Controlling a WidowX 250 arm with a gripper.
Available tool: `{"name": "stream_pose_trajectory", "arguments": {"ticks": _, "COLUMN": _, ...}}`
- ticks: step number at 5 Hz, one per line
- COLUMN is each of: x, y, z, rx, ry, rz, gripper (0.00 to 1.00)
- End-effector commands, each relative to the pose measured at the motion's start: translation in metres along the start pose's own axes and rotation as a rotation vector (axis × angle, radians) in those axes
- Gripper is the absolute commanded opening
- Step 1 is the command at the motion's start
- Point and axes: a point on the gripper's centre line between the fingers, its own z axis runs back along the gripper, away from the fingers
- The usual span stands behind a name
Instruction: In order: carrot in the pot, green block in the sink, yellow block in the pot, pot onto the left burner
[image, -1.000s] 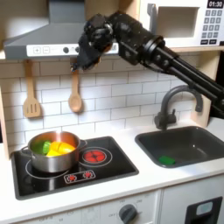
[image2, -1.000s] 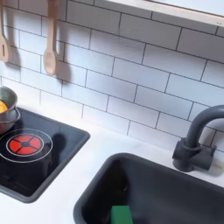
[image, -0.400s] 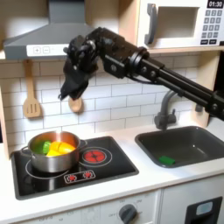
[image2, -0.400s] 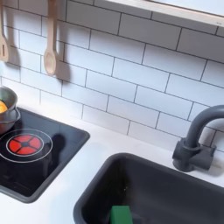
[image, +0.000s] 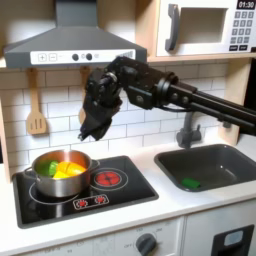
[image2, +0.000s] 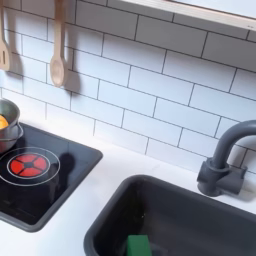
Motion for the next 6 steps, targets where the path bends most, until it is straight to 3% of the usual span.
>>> {"name": "stream_pose_trajectory", "arguments": {"ticks": 1, "x": -0.036, "y": 0.005, "z": -0.006, "rx": 0.007, "ry": 0.074, "rz": 0.002, "gripper": 0.00}}
{"name": "stream_pose_trajectory", "arguments": {"ticks": 2, "x": -0.044, "y": 0.017, "z": -0.012, "rx": 0.027, "ry": 0.096, "rz": 0.015, "gripper": 0.00}}
{"name": "stream_pose_trajectory", "arguments": {"ticks": 6, "x": -0.059, "y": 0.027, "z": -0.060, "rx": 0.028, "ry": 0.213, "rz": -0.008, "gripper": 0.00}}
